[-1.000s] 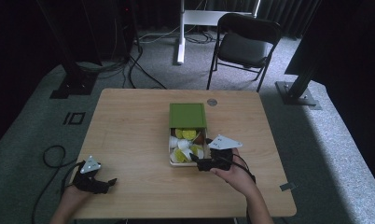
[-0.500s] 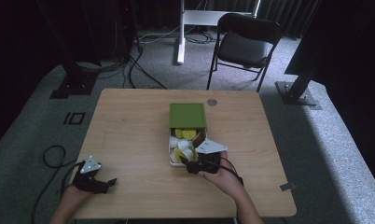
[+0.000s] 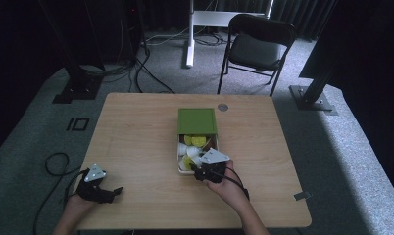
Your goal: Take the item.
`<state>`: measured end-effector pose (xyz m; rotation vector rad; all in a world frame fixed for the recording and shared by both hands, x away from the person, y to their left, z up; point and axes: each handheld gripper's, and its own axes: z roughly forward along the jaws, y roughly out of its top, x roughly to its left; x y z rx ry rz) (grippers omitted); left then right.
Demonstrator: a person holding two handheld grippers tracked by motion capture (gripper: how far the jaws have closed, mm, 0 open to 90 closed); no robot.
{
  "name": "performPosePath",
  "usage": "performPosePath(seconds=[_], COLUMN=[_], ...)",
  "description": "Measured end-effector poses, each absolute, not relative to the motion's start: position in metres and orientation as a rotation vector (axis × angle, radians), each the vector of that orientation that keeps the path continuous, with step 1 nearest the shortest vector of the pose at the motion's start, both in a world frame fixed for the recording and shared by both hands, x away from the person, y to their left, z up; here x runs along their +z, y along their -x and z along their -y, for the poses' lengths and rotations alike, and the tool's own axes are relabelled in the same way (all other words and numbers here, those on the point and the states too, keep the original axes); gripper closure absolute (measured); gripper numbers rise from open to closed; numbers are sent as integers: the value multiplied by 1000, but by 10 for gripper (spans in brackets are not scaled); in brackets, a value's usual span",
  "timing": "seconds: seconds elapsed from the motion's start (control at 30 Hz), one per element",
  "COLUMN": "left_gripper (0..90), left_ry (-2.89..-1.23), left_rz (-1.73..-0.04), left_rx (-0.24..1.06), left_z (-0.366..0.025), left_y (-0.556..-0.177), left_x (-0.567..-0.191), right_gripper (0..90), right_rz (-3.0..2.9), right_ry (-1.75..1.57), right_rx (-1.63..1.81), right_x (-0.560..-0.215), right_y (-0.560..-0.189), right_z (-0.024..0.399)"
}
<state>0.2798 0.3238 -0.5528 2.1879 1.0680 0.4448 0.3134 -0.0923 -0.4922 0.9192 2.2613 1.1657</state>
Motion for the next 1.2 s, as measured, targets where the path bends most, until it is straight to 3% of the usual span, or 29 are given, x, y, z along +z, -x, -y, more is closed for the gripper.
performPosePath(seconds=[0.63, 0.7, 1.2], left_gripper=[21, 21, 21], left_ry=[-2188, -2188, -2188], left_rz=[-1068, -1068, -1068], left_rx=[445, 445, 445], left_z=[-324, -324, -324], left_y=[-280, -280, -280], left_x=[-553, -553, -553], right_gripper=[512, 571, 591], right_rz=[-2275, -2270, -2239], right_ry=[-956, -974, -978], right_rx=[1084, 1097, 1170], right_x=[-502, -499, -480], right_y=[-320, -319, -317], right_z=[86, 87, 97])
